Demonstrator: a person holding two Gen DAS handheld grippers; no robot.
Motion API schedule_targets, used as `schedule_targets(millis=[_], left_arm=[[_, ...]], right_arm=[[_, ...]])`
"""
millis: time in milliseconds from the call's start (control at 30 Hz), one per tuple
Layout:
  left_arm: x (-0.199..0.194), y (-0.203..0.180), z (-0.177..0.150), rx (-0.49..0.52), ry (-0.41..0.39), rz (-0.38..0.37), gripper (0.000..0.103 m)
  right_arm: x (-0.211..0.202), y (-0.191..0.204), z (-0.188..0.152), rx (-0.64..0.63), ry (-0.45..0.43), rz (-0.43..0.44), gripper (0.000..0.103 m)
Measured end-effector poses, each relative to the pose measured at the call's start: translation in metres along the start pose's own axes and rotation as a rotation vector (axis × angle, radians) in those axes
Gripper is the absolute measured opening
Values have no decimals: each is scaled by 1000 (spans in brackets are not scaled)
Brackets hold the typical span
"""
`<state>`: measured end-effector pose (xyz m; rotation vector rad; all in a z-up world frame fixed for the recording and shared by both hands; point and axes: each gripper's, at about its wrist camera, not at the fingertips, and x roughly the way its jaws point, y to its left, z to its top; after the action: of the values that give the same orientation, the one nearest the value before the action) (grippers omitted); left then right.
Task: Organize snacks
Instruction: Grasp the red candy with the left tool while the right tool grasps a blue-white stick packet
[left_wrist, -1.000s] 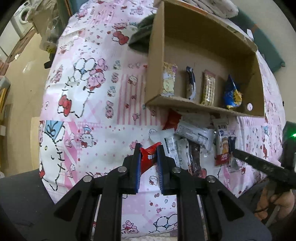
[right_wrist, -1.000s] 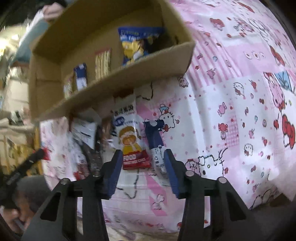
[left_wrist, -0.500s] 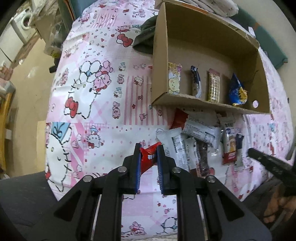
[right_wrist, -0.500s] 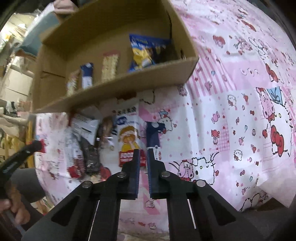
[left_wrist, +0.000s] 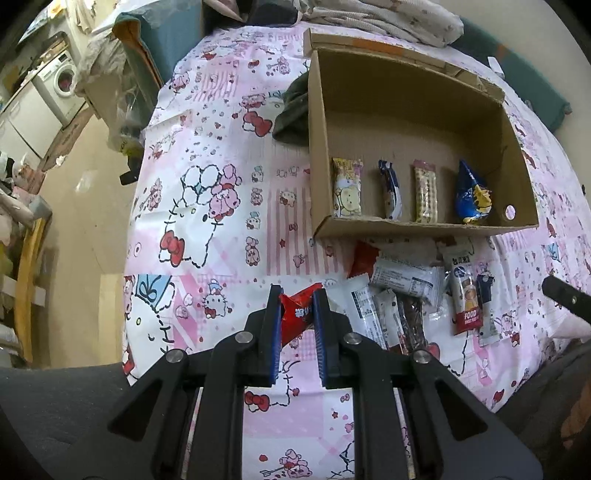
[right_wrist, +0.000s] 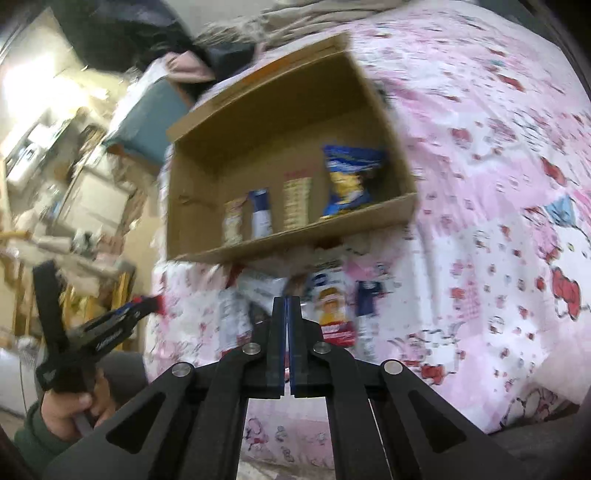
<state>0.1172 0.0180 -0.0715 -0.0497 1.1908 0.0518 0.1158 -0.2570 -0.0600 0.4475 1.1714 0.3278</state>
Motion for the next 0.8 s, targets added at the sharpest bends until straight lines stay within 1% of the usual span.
schedule_targets(millis=[33,67,100,133,200,233,267,300,333,367,400,467,567,600,667,733,800], left_arm=[[1,0,-1,-2,6,-3,13],[3,-1,-1,-5,11,-7,13],[4,-1,-2,-8,16,-14,13],[5,-2,-2,-9,20,-19,13],[9,-4,-2,-11,28,-31,13],[9,-5,-2,-12,29,-33,13],[11,-6,-1,-15,31,-35,13],[11,-5,-1,-18,31,-36,13],[12,-4,-1,-23,33,-38,13],[13,-3,-1,-30,36,-40,13],[13,-1,-1,-37,40,-45,13],[13,2,-1,-48,43,-47,13],[10,8,-1,-78,44,-65,13],[7,10,0,-90,40,-74,13],[3,11,2,-98,31,-82,13],[-4,8,4,-91,10,-85,13],[-9,3,8,-60,-18,-62,13]], right_arm=[[3,-8,2,36,10,-36,7],[8,-15,3,69,26,-73,15],[15,-21,5,92,47,-104,26],[24,-26,7,109,69,-134,31],[51,-33,9,109,160,-205,56],[63,-34,8,97,198,-229,58],[76,-35,6,76,239,-268,57],[89,-33,3,43,276,-315,52],[96,-32,0,26,298,-330,44],[103,-29,-3,0,325,-338,19],[107,-24,-6,-42,343,-357,18],[101,-17,-7,-82,314,-371,18],[72,-13,-5,-53,236,-272,18],[58,-12,-5,-41,205,-218,18],[42,-9,-5,-25,170,-153,18],[24,-4,-5,-15,136,-65,18],[8,1,-6,-8,91,18,18]])
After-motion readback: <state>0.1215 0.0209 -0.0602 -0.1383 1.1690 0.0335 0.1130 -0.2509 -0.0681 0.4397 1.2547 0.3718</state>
